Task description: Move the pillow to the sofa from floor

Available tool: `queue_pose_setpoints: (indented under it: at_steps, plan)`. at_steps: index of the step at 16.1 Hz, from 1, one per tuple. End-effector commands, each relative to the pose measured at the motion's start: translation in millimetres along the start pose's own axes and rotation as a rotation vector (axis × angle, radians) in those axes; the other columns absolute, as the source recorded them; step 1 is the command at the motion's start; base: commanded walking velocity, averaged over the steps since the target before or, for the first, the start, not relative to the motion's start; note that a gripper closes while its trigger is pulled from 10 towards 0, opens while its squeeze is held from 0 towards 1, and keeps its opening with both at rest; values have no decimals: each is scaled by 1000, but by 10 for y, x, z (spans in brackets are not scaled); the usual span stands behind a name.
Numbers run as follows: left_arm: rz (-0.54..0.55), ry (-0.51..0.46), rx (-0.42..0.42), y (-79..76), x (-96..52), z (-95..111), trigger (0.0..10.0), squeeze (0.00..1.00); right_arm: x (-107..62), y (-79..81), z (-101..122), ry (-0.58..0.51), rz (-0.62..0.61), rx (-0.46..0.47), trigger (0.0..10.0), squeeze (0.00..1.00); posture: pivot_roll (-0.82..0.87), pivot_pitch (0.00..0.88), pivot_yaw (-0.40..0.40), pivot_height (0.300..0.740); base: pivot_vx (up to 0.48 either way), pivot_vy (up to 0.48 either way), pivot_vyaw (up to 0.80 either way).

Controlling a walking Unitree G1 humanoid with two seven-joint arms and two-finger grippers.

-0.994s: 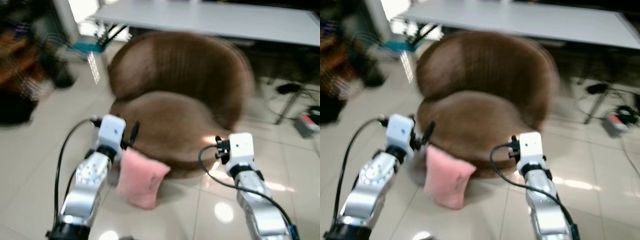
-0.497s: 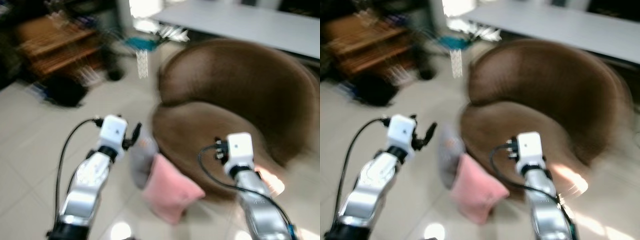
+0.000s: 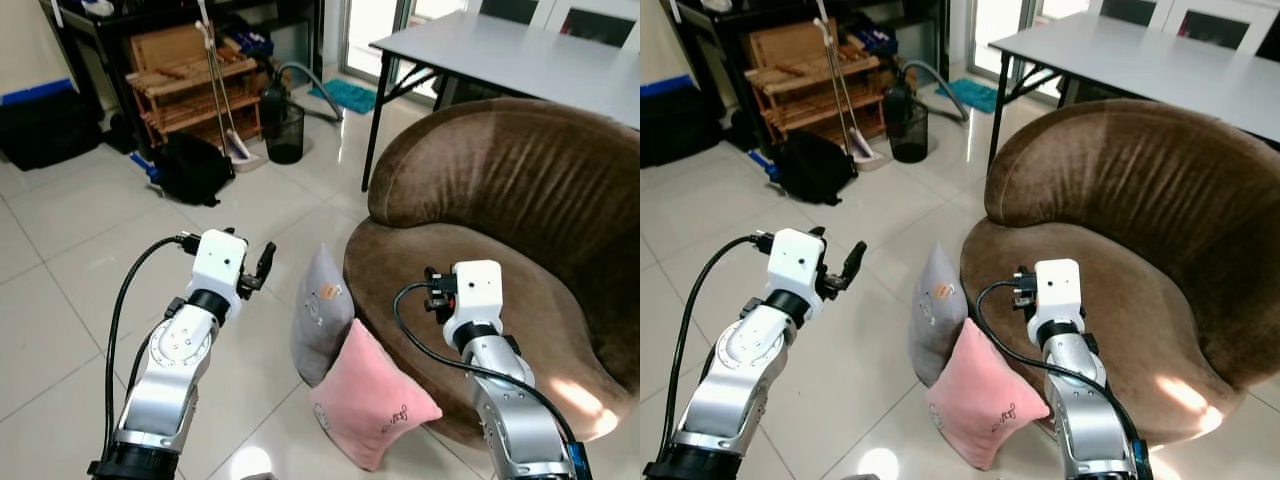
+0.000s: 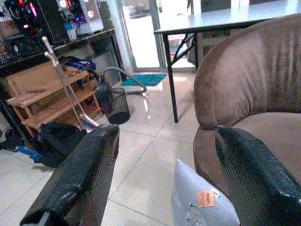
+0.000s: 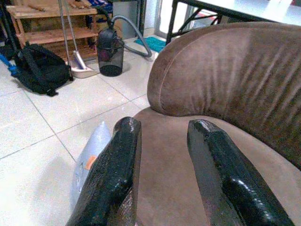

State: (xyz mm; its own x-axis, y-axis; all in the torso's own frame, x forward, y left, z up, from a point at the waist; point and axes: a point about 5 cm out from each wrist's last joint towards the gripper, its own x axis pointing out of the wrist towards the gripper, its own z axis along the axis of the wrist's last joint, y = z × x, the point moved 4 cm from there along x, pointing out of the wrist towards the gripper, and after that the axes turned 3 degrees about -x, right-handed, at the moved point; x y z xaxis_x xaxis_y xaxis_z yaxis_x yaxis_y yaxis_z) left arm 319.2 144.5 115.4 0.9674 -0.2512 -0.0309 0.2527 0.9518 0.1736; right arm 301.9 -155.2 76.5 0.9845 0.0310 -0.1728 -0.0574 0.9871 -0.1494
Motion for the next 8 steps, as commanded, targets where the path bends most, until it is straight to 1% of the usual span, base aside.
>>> queue_pose_setpoints:
  at_steps: [1,8]
  plan:
    - [2,-5,1,2,-1,9,10000,0,4,-16,-13,6,-6,8,10000,0,-48,1,3,702,0,0,0]
    - [9,-10,-8,-12,-11,10,10000,0,6,14,4,0,11,0,10000,0,-51,2,-3,637,0,0,0]
